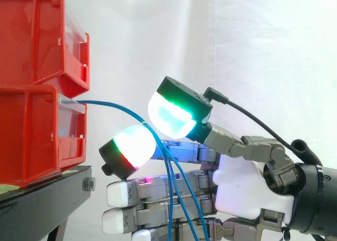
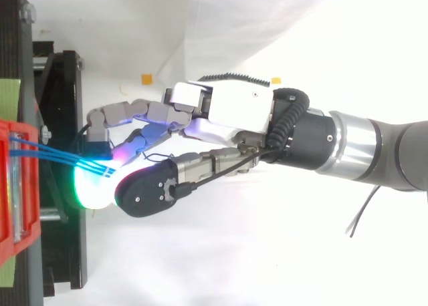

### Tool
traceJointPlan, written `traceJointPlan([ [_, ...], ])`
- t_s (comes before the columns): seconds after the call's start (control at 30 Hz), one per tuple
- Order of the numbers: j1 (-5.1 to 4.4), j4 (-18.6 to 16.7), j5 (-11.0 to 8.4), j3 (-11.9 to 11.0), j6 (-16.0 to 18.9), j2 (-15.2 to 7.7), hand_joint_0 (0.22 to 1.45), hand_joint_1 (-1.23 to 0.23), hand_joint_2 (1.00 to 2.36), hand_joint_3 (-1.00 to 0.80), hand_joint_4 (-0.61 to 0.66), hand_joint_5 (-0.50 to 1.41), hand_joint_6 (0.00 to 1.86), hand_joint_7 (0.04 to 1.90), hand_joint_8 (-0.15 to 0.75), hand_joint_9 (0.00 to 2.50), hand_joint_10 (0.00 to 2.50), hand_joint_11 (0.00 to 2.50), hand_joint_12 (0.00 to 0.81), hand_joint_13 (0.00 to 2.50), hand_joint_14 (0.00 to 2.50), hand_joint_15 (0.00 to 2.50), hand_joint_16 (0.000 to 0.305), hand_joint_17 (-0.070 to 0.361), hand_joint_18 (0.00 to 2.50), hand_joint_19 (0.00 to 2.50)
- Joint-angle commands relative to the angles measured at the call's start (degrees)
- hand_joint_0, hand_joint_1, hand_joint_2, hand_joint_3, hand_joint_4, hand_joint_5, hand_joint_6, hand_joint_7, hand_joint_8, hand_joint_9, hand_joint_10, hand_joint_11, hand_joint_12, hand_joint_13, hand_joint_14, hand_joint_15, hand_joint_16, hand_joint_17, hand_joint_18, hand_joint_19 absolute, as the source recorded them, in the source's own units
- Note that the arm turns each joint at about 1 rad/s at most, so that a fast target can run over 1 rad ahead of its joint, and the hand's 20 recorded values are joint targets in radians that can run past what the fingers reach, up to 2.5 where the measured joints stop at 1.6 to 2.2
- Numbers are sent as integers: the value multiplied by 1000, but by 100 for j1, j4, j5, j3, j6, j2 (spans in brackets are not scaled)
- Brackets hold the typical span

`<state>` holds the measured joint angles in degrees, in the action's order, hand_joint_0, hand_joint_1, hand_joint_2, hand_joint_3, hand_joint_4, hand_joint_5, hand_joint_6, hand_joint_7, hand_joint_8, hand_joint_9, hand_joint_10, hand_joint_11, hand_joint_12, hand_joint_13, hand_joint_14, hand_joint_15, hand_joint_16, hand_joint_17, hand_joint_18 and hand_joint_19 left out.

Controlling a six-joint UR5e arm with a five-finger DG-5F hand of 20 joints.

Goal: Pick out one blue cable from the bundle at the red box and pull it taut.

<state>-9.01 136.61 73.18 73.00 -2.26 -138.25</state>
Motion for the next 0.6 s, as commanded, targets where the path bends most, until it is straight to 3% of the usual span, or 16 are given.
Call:
traceJointPlan([
  [0.0,13,23,-14,-5,-125,0,583,-411,1005,-442,107,-70,500,1410,209,842,17,421,316,734,15,357,49,110,560,646],
  [0.57,75,23,-75,4,-257,0,613,-618,1015,-292,104,-78,509,1410,208,837,18,438,315,733,15,357,49,110,561,647],
])
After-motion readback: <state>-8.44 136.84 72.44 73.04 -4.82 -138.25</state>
